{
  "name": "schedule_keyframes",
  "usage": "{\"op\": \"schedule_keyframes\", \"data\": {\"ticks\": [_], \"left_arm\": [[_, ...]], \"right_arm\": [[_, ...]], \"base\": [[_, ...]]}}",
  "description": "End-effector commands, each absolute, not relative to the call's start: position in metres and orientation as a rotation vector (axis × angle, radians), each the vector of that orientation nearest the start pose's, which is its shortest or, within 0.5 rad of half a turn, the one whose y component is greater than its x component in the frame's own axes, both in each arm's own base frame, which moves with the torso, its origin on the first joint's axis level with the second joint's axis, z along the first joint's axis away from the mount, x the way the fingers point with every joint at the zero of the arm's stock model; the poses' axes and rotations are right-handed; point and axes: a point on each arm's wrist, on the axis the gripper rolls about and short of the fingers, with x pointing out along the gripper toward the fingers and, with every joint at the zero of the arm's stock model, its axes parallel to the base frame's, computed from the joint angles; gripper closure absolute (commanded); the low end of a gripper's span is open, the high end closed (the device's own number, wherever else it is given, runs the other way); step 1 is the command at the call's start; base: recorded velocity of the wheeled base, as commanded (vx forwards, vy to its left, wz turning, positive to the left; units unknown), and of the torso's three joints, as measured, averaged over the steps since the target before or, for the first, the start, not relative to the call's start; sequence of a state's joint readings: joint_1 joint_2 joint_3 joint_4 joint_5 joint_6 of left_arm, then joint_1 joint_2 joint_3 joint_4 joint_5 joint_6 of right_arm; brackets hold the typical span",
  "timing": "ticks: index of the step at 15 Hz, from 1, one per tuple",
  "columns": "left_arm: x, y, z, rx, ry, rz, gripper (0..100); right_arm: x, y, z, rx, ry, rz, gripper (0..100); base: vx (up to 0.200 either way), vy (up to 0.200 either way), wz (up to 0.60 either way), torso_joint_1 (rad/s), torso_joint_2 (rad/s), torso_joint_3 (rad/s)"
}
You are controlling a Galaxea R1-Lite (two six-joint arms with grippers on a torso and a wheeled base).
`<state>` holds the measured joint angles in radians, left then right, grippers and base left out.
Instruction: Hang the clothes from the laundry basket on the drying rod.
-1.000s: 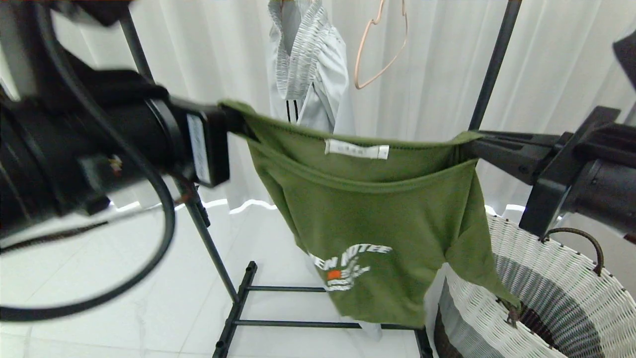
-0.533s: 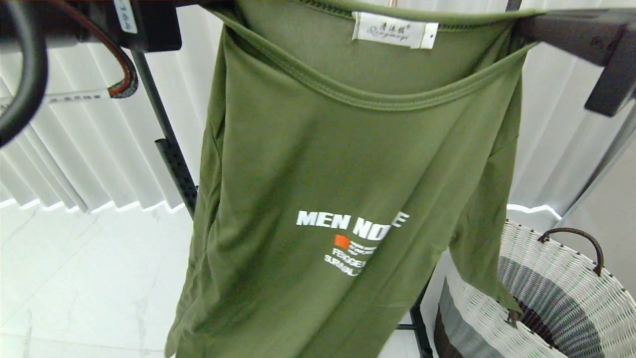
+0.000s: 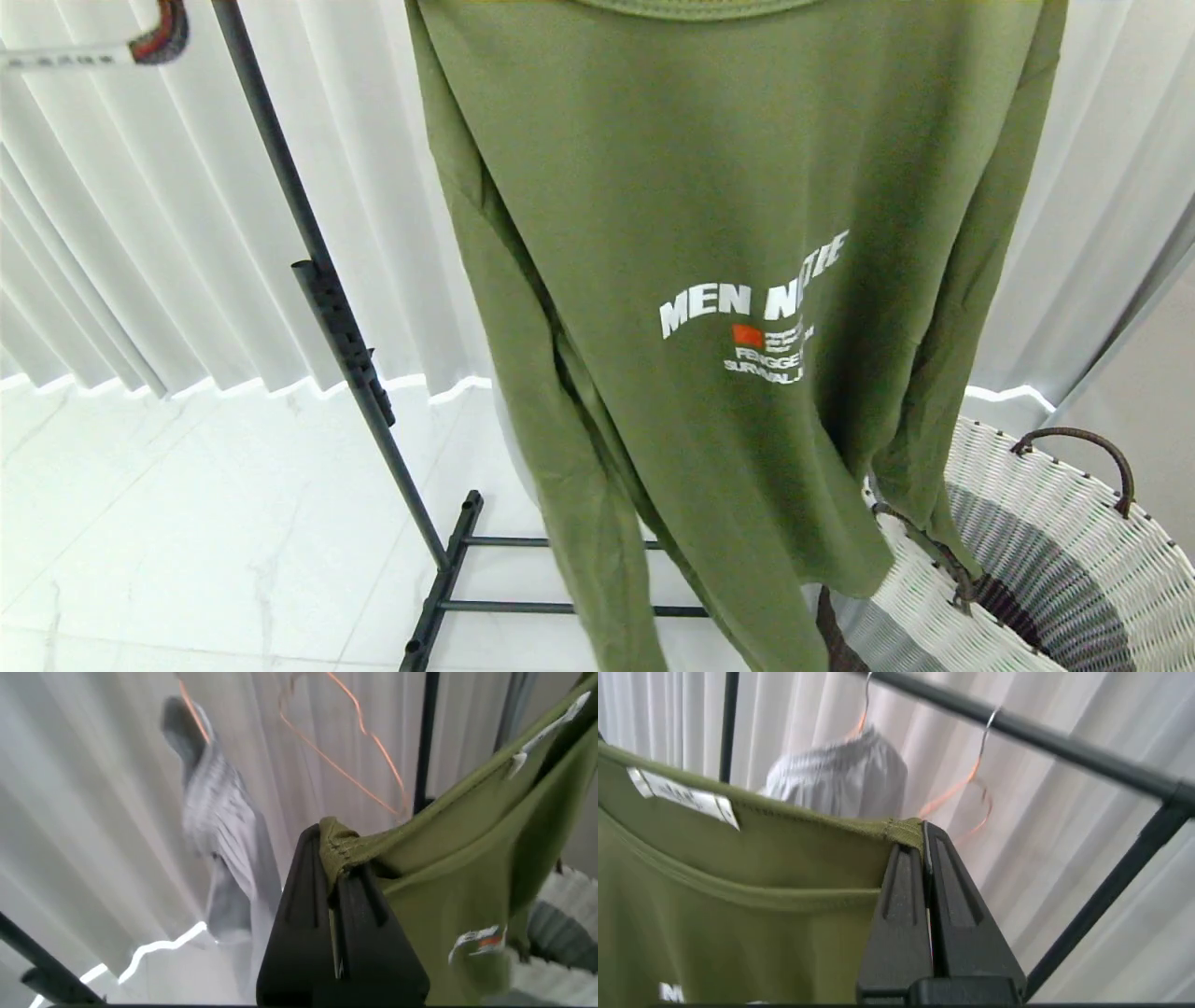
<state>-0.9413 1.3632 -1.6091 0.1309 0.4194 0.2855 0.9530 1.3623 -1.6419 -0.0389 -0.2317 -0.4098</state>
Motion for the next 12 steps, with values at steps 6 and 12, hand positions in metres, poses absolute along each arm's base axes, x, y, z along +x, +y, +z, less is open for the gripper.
{"op": "schedule_keyframes", "data": {"ticks": [6, 12], "left_arm": [[0.119, -0.133, 0.442, 0.216, -0.24, -0.437, 100], [0.129, -0.138, 0.427, 0.257, -0.187, -0.416, 100]], "right_arm": [[0.119, 0.171, 0.456, -0.242, -0.404, 0.674, 100], [0.129, 0.184, 0.451, -0.245, -0.385, 0.672, 100]], "base": [[0.0, 0.0, 0.0, 0.0, 0.0, 0.0], [0.0, 0.0, 0.0, 0.0, 0.0, 0.0]]}}
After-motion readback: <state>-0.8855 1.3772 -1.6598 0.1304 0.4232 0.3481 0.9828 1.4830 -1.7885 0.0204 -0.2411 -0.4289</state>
